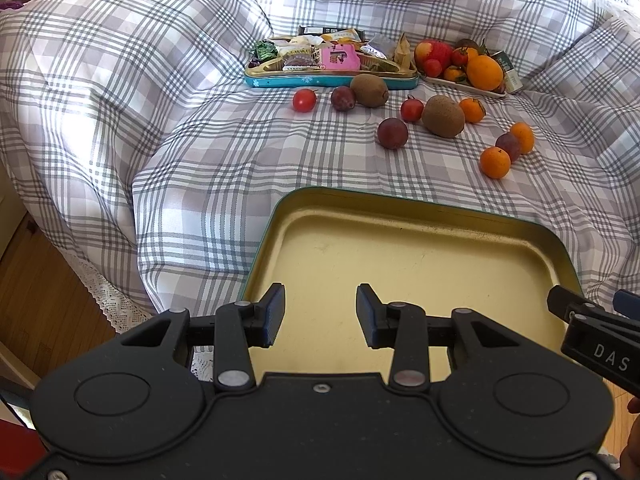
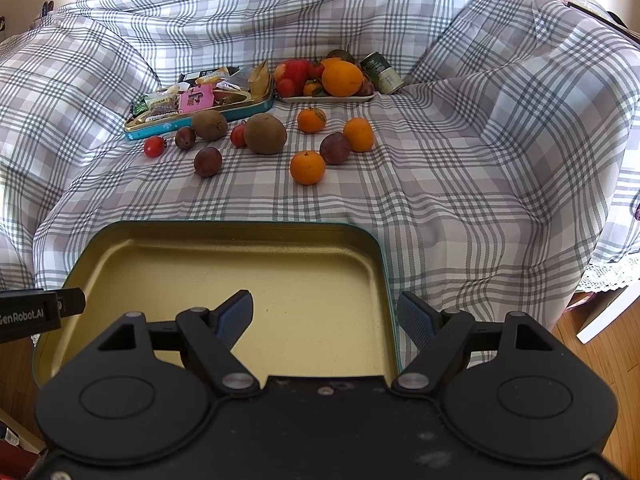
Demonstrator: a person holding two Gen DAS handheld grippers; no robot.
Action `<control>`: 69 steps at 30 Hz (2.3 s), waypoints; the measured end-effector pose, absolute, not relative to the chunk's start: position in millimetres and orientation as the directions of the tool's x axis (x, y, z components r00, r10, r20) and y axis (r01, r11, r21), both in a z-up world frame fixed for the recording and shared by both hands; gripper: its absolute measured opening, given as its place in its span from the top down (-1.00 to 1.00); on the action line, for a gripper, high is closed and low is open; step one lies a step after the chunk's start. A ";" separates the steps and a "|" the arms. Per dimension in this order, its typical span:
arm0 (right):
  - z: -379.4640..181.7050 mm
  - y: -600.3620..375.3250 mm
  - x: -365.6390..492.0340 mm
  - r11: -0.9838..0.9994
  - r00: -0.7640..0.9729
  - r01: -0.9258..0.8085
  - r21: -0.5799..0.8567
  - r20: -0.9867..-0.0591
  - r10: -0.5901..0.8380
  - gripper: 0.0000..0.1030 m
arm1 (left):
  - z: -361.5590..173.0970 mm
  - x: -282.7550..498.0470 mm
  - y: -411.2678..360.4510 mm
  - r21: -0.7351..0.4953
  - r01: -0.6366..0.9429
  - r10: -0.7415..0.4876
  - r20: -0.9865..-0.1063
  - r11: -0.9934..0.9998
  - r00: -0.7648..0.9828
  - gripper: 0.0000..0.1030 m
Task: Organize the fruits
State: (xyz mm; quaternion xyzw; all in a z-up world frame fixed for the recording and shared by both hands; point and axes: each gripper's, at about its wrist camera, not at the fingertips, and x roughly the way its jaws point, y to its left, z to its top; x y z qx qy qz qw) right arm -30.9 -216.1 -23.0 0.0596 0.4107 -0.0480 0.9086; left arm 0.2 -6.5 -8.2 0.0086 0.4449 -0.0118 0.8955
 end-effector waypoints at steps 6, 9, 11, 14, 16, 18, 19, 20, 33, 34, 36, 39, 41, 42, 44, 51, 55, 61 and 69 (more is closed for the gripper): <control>-21.7 -213.0 -30.6 0.990 0.660 0.126 0.058 -0.750 -0.040 -0.61 | -7.9 0.8 -4.8 0.002 0.019 -0.010 -0.797 1.000 0.604 0.08; -20.0 -210.8 -30.2 0.992 0.662 0.117 0.050 -0.748 -0.041 -0.61 | -7.8 0.8 -4.5 0.000 0.020 -0.012 -0.797 1.000 0.603 0.08; -19.8 -210.0 -29.5 0.993 0.662 0.110 0.045 -0.748 -0.039 -0.61 | -8.2 1.5 -3.8 -0.006 0.020 -0.017 -0.800 1.000 0.599 0.08; -20.4 -208.7 -28.2 0.994 0.658 0.097 0.042 -0.753 -0.032 -0.62 | -9.1 2.9 -3.7 -0.013 0.015 -0.020 -0.807 1.000 0.590 0.08; -20.8 -208.3 -27.7 0.995 0.657 0.090 0.045 -0.753 -0.025 -0.62 | -10.4 3.5 -3.4 -0.017 0.011 -0.020 -0.811 1.000 0.585 0.08; -21.2 -208.3 -27.5 0.996 0.657 0.080 0.049 -0.753 -0.016 -0.65 | -11.6 4.0 -2.8 -0.021 0.005 -0.020 -0.812 1.000 0.583 0.08; -21.6 -207.8 -27.2 0.996 0.658 0.075 0.049 -0.753 -0.012 -0.69 | -12.2 4.6 -2.7 -0.021 0.000 -0.017 -0.813 1.000 0.582 0.08; -22.2 -206.9 -26.5 0.997 0.658 0.065 0.049 -0.753 -0.007 -0.70 | -13.0 5.4 -2.5 -0.020 -0.007 -0.013 -0.814 1.000 0.580 0.08; -25.3 -186.6 -15.1 0.991 0.640 -0.123 0.055 -0.759 0.121 -0.73 | -11.8 31.1 -3.4 0.046 0.028 0.020 -0.793 0.999 0.609 0.08; -25.8 -186.5 -12.9 0.990 0.639 -0.127 0.056 -0.759 0.125 -0.73 | -11.0 35.4 -2.3 0.046 0.032 0.017 -0.793 0.998 0.609 0.08; -27.4 -186.7 -8.2 0.989 0.635 -0.133 0.061 -0.761 0.132 -0.73 | -9.0 44.2 0.7 0.039 0.037 0.008 -0.796 0.999 0.606 0.08; -30.3 -184.3 -0.7 0.988 0.625 -0.146 0.057 -0.769 0.136 -0.72 | -5.2 59.7 6.7 0.016 0.033 -0.007 -0.795 0.999 0.607 0.08; -32.1 -182.6 5.4 0.986 0.618 -0.161 0.054 -0.773 0.143 -0.66 | -2.9 70.0 10.5 0.004 0.030 -0.015 -0.788 1.000 0.615 0.08; -32.9 -181.9 8.4 0.984 0.617 -0.169 0.056 -0.773 0.150 -0.65 | -2.0 75.4 12.0 0.002 0.028 -0.016 -0.783 1.000 0.621 0.08; -34.0 -180.2 13.2 0.983 0.624 -0.178 0.053 -0.766 0.154 -0.64 | -0.9 88.0 15.0 0.000 0.023 -0.015 -0.773 1.000 0.634 0.08; -34.1 -176.8 48.3 0.983 0.628 -0.173 0.065 -0.761 0.161 -0.51 | -7.3 138.1 20.3 0.000 0.039 -0.024 -0.780 0.999 0.626 0.08; -32.7 -180.2 75.0 0.986 0.646 -0.161 0.053 -0.749 0.146 -0.45 | -14.2 164.0 20.8 0.003 0.050 -0.028 -0.788 0.999 0.615 0.08; -32.3 -189.4 117.2 0.991 0.692 -0.129 0.018 -0.715 0.103 -0.42 | -21.1 193.1 14.8 0.030 0.088 -0.032 -0.781 0.996 0.623 0.08; -37.9 -191.0 169.8 0.993 0.724 -0.117 -0.029 -0.687 0.065 -0.42 | -34.7 228.5 7.3 0.051 0.139 -0.048 -0.777 0.989 0.628 0.08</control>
